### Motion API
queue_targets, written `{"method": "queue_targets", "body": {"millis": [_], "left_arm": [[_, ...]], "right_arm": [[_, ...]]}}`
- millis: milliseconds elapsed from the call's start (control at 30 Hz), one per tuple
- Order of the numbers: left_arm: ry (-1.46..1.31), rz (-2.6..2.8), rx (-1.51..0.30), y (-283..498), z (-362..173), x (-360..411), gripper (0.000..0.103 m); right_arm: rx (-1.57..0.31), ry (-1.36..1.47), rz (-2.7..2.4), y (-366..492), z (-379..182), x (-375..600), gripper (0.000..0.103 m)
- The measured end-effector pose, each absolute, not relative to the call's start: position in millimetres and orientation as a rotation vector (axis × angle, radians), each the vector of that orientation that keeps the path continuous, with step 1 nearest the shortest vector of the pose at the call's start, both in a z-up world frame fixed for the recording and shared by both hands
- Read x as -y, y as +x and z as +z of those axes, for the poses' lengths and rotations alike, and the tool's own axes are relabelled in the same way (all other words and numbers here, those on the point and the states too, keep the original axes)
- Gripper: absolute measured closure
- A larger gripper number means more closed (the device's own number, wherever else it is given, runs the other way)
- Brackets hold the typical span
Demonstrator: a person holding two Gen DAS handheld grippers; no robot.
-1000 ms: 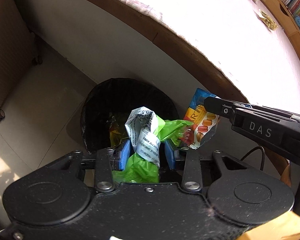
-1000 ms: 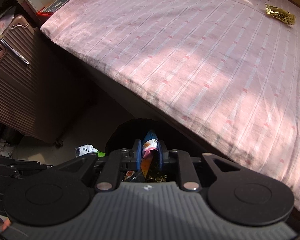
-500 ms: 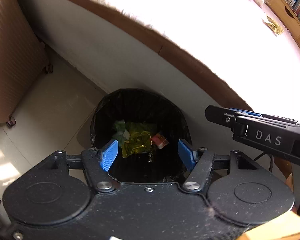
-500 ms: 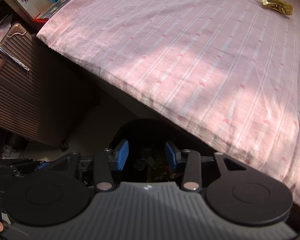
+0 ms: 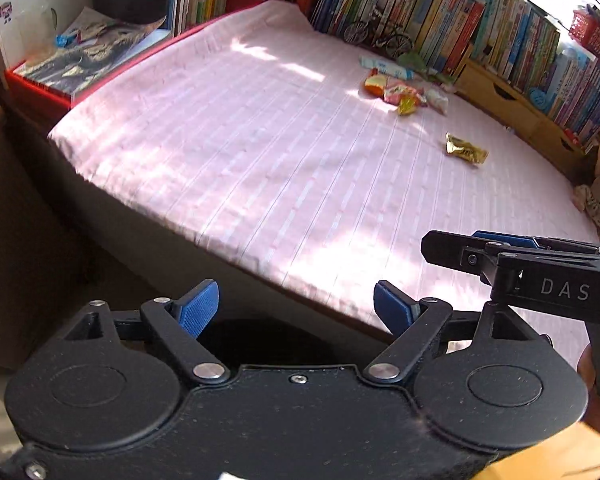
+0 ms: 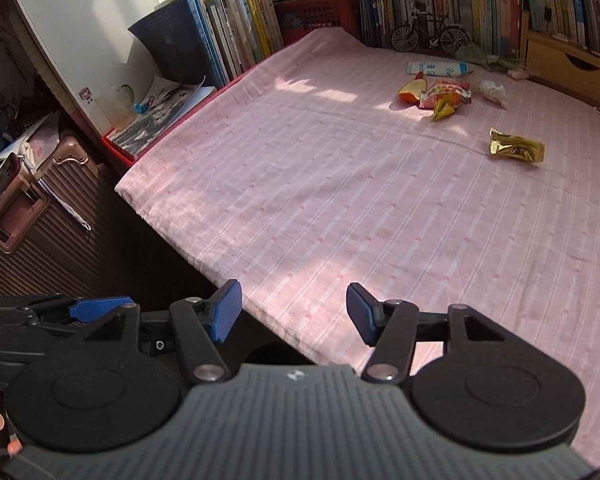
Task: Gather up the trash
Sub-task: 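Raise both open tools back over the bed toward the gold foil candy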
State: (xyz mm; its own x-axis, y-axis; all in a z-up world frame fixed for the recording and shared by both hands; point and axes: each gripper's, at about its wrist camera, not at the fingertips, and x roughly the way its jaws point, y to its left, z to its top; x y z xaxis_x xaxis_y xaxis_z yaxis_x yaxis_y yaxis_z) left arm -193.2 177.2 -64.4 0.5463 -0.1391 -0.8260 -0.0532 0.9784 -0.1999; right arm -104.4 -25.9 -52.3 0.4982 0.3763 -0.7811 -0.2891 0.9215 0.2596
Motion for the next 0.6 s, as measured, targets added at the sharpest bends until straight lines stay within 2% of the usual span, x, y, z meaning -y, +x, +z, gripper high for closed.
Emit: {"method": "queue_targets", "body": {"millis": [267,600], "left_arm": [[-0.202,-0.098,-0.892,-137.7,-23.0,-153.2,0.014],[-0.208,-0.093,-0.886,-57.3,-24.3,-104.0,0.013]], "right_arm": [[-0.840,0.107,0.309,-63.0,-15.6,61.8,0.020],[-0.811,0.107,0.197,-3.0,-13.1,127.5,0.019]]}}
